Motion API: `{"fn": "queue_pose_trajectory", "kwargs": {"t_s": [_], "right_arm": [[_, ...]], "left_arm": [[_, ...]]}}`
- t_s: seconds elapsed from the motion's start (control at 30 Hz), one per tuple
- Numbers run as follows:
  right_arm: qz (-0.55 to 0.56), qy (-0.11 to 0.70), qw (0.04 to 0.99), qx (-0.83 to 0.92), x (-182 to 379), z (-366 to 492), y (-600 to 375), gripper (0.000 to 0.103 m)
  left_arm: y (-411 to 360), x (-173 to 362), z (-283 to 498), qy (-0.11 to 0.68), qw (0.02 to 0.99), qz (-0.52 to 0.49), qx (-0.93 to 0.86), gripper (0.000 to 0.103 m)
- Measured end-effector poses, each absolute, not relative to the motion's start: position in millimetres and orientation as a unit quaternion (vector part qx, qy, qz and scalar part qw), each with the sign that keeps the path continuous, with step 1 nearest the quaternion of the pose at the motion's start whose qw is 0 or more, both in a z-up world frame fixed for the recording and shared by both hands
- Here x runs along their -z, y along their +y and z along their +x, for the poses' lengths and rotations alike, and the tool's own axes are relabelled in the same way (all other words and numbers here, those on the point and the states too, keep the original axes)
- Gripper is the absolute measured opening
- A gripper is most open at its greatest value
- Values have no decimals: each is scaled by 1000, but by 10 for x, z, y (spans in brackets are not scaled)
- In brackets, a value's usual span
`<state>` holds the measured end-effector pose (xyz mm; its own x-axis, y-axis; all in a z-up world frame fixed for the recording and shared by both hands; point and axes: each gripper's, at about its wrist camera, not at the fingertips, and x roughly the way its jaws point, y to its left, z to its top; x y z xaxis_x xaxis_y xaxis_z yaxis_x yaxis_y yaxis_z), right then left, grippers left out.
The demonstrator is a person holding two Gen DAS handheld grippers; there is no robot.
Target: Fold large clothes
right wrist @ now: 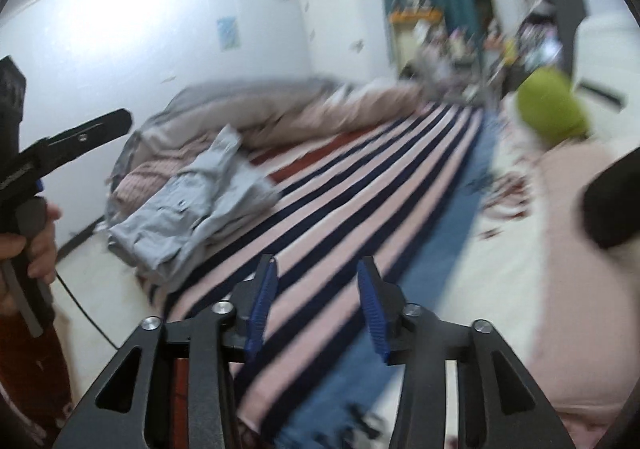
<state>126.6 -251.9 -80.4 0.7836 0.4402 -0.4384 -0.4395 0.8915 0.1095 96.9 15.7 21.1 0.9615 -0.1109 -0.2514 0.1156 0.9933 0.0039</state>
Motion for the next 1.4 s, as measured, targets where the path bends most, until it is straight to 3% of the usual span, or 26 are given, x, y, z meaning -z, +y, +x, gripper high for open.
{"fn": "queue_pose_trajectory", "kwargs": {"t_s": [0.17, 0.23, 1.4], "right_arm": [[-15, 152, 974, -169, 535, 661, -2902, 97], [-27, 128, 980, -147, 490, 487, -2964, 103], [14, 123, 986, -115, 455, 175, -3155, 103]], "left_arm": [[-243, -250, 726, 92, 993, 9, 69, 98], [-340, -231, 679, 89, 993, 8, 83, 98], [-320, -99, 584, 92, 992, 15, 82, 102]]}}
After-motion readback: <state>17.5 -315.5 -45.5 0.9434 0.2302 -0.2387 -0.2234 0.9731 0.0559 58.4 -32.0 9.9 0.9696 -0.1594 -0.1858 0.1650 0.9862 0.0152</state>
